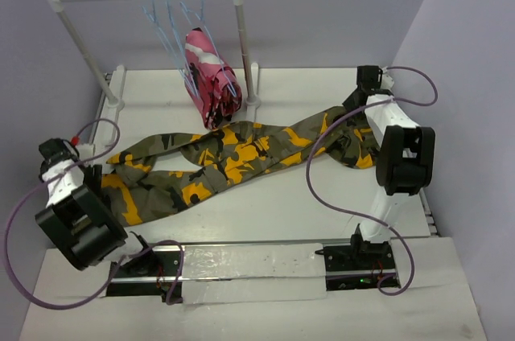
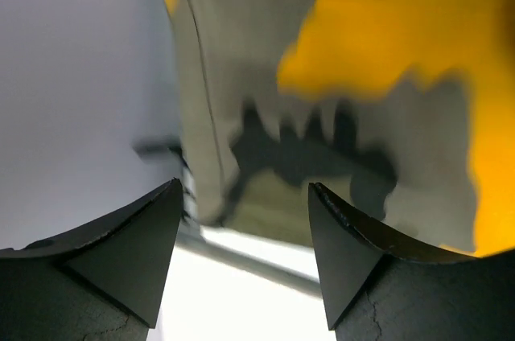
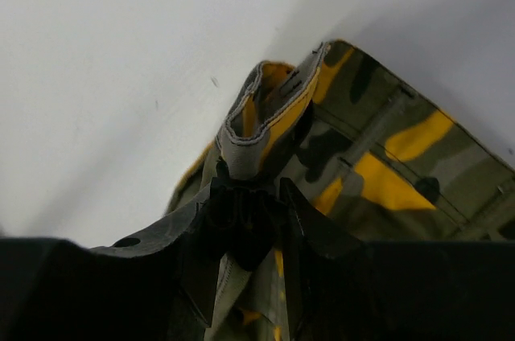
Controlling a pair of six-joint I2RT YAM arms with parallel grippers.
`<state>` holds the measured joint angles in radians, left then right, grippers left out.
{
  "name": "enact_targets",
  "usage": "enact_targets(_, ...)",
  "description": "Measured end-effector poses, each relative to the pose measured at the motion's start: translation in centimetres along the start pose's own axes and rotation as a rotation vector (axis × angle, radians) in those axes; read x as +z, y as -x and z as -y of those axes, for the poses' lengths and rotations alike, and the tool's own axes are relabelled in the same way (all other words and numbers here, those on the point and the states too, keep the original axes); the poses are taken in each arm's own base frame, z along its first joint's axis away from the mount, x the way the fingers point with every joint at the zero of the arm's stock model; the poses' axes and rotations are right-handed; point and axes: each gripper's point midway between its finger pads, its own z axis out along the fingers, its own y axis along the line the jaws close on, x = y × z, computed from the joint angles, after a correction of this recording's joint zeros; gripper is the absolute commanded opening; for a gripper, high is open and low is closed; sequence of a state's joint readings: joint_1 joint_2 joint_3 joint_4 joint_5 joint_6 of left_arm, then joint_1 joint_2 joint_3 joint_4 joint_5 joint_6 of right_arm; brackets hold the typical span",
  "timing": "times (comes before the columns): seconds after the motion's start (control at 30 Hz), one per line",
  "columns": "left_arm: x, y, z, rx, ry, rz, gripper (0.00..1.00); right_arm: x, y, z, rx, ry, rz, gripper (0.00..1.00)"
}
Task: Place the trousers on the hanger
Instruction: Flatten out the trousers at the center of the board.
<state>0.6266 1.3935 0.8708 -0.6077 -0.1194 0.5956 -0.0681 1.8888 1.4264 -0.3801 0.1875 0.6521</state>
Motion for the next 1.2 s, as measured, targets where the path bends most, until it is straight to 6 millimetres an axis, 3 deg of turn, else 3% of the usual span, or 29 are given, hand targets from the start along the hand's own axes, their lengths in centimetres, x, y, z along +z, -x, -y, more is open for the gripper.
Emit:
enact_targets(0.17, 0.9, -7.3, 1.5, -0.092, -0.036, -0.152, 0.73, -2.4, -0.7, 1.2, 0.003, 0.014, 0.019, 0.0)
enact_targets(0.23, 1.1, -8.6, 2.1, -0.109, -0.062, -0.196, 0.72, -3.6, -0.4, 1.4, 0.002, 0.028, 0.038, 0.0)
enact_targets(0.57, 2.1, -7.5, 1.6, -0.168, -0.096, -0.182, 0.73, -12.9, 3.3, 0.6, 0.038, 0.192, 0.209, 0.0)
enact_targets(0.9, 3.1, -6.6, 1.7, -0.208, -0.123, -0.171, 0.7, -17.2, 4.2, 0.2, 0.0, 0.269, 0.262, 0.0)
enact_targets(1.0, 3.1, -6.6, 1.6, -0.208, -0.12, -0.169, 0.7, -19.5, 7.0, -1.7, -0.024, 0.312, 0.303, 0.0)
enact_targets(1.13, 3.2, -6.6, 1.6, -0.206, -0.115, -0.167, 0.7, -24.1, 13.0, -7.0, -0.037, 0.465, 0.411, 0.0)
enact_targets(1.2, 3.2, -6.6, 1.5, -0.202, -0.113, -0.166, 0.7, -26.0, 14.1, -7.8, -0.049, 0.513, 0.451, 0.0)
